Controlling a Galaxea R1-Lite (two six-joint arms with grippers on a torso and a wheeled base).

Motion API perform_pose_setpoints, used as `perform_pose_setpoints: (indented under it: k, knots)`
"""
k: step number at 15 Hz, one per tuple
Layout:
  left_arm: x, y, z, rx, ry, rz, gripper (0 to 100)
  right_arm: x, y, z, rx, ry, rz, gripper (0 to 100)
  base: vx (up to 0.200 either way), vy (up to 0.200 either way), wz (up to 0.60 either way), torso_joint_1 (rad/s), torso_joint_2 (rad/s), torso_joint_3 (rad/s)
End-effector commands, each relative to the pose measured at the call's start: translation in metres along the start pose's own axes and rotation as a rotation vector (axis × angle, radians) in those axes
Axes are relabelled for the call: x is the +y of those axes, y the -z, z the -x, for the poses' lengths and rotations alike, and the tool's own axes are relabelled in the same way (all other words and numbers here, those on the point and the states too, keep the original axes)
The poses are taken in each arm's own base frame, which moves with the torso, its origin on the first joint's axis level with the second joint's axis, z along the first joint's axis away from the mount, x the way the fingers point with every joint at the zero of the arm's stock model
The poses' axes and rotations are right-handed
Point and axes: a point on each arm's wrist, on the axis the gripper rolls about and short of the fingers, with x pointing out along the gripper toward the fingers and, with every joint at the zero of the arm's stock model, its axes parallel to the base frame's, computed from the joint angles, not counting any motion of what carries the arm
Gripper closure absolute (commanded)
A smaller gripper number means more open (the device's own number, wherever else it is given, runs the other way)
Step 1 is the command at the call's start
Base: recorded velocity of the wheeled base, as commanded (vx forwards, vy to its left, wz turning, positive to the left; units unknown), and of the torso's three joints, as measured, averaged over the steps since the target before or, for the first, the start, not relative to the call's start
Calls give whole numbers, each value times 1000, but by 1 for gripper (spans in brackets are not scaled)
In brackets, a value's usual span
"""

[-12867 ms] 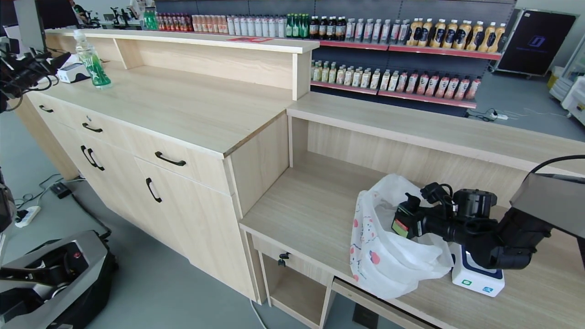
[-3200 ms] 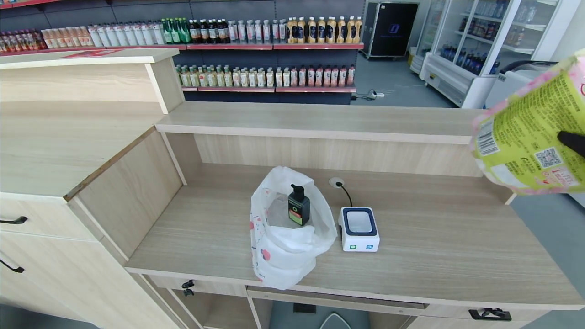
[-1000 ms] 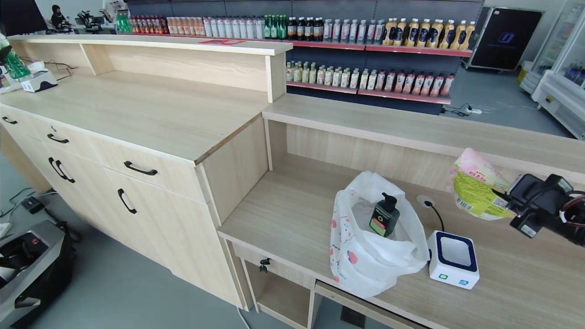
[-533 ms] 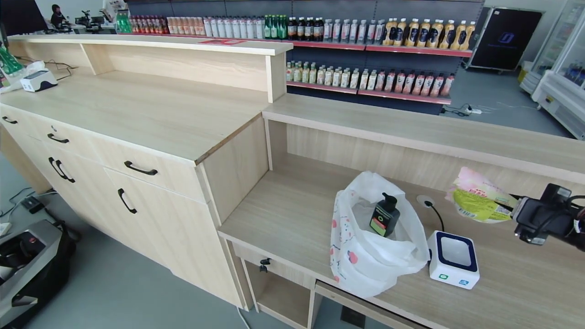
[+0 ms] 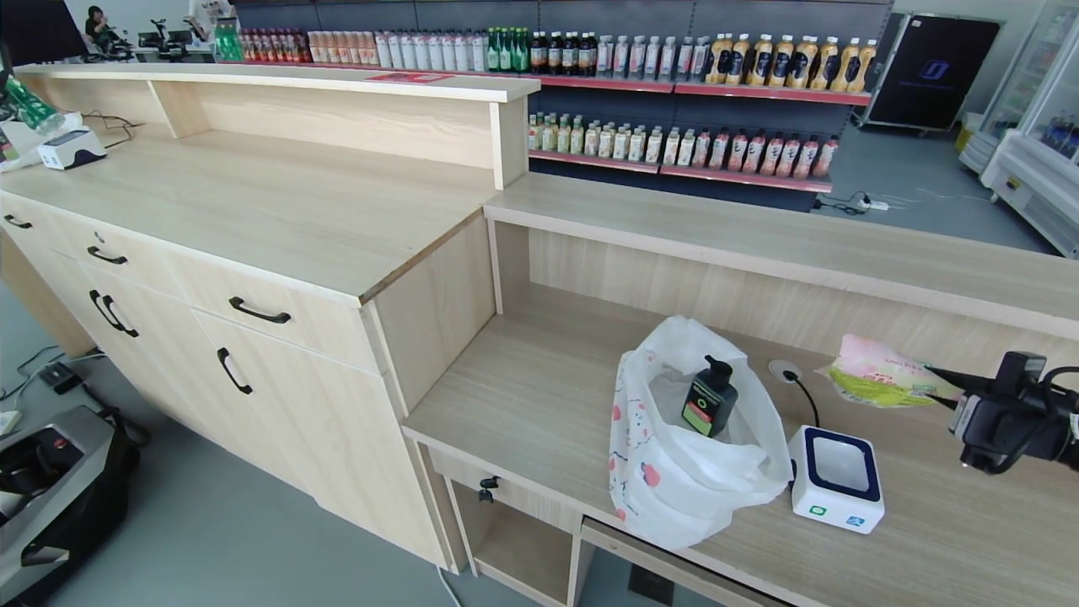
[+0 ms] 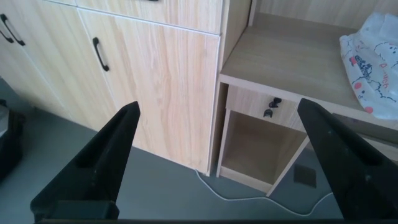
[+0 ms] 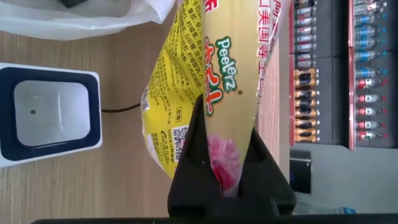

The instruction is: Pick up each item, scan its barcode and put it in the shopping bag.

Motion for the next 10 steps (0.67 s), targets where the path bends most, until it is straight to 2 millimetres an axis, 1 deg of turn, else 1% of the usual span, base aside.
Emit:
perform_pose_setpoints:
  k: [1, 5, 8, 10]
  knots:
    - [0, 0, 0, 1, 0, 0, 0, 3, 1, -2, -15, -9, 3, 100, 0, 0, 0, 0, 0, 0]
    - [0, 0, 0, 1, 0, -1, 0, 12, 2, -3, -75, -55, 35, 100, 0, 0, 0, 0, 0, 0]
    - [0, 0, 0, 1, 0, 0, 0, 18, 7, -1, -71, -79, 52, 100, 0, 0, 0, 0, 0, 0]
    - [0, 0, 0, 1, 0, 0, 0, 17, 13, 3, -49, -73, 73, 100, 0, 0, 0, 0, 0, 0]
